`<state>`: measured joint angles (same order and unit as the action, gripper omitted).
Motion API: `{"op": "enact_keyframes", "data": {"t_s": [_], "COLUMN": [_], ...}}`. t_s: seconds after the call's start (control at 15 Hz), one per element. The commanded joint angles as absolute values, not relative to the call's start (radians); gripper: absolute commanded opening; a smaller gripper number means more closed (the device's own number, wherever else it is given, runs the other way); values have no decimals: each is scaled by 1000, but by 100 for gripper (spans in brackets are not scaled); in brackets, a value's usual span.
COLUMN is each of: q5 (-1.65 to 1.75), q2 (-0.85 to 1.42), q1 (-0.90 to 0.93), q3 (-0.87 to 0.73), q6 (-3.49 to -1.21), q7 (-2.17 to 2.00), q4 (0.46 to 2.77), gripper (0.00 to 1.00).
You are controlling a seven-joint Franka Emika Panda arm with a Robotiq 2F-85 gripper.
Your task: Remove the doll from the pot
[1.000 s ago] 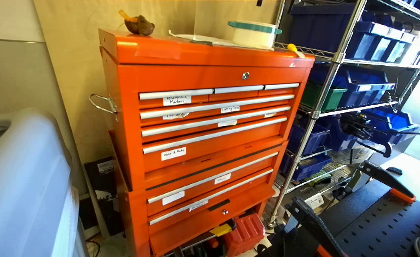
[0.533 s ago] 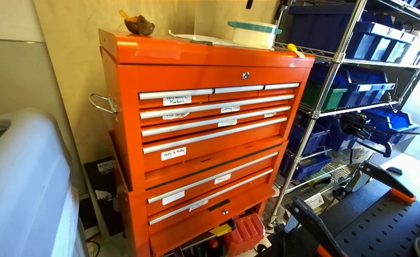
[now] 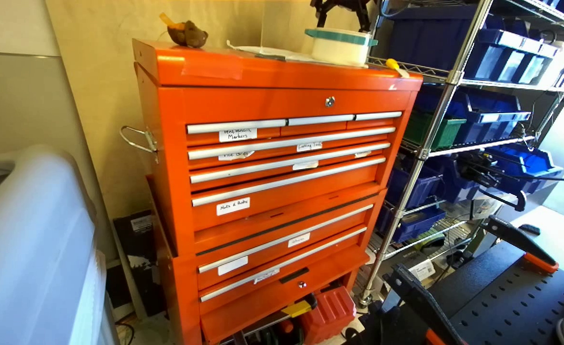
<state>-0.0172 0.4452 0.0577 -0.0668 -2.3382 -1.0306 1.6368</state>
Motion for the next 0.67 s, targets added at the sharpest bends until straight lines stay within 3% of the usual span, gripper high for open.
{"op": "enact_keyframes", "data": {"t_s": [0.0,0.4,0.47,0.53,0.6], "q5": [-42,-20,-16,-9,0], "q2": [426,433,437,439,442], "q1": [64,64,65,68,72], "q3": [-73,-100,-105,-108,-112], "q6": [-2351,-2359,-2359,-2360,-2364], "q7": [-1041,-1055,-1056,-1058,-1060], "q4": [1663,1699,1707,1709,1714], "gripper": [100,100,96,74,72]}}
